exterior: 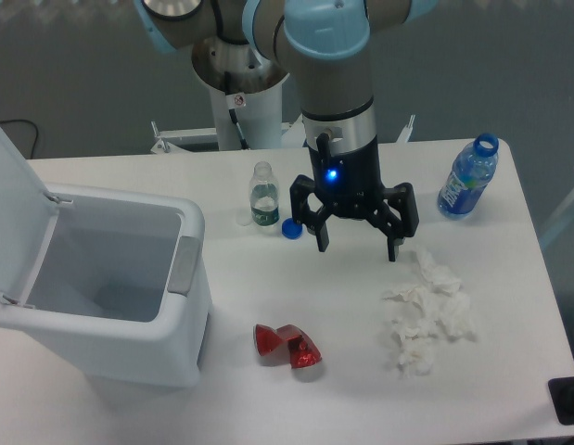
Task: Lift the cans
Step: 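Move the open gripper down toward the two red crushed cans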
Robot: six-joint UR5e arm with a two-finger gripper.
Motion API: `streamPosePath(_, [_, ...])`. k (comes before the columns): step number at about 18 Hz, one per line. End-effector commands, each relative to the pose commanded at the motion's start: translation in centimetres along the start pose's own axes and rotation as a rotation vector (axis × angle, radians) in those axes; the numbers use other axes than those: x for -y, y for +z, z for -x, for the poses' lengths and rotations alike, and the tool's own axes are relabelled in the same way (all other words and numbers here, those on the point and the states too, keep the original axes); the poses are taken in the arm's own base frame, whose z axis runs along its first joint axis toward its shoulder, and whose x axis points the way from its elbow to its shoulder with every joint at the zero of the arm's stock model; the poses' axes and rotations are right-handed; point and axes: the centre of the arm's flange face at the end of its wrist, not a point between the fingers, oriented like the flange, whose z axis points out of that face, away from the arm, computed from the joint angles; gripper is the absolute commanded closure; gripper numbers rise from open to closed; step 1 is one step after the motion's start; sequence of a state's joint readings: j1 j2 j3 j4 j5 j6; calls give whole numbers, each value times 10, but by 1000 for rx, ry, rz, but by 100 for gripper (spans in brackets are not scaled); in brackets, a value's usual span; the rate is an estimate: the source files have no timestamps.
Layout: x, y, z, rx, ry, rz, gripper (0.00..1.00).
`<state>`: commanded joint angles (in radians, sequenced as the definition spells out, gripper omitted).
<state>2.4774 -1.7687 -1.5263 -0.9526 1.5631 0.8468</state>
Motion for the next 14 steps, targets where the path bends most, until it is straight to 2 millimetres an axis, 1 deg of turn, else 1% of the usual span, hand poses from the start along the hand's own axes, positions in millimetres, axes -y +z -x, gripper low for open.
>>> streamPosePath(3, [1,2,0,-1,0,2,0])
streamPosePath(8, [-3,17,-2,-3,-3,38,0])
streamPosePath(10, [-4,31,-1,-10,-6,60,0])
streamPosePath(14, [-13,48,-8,8,-8,94,0])
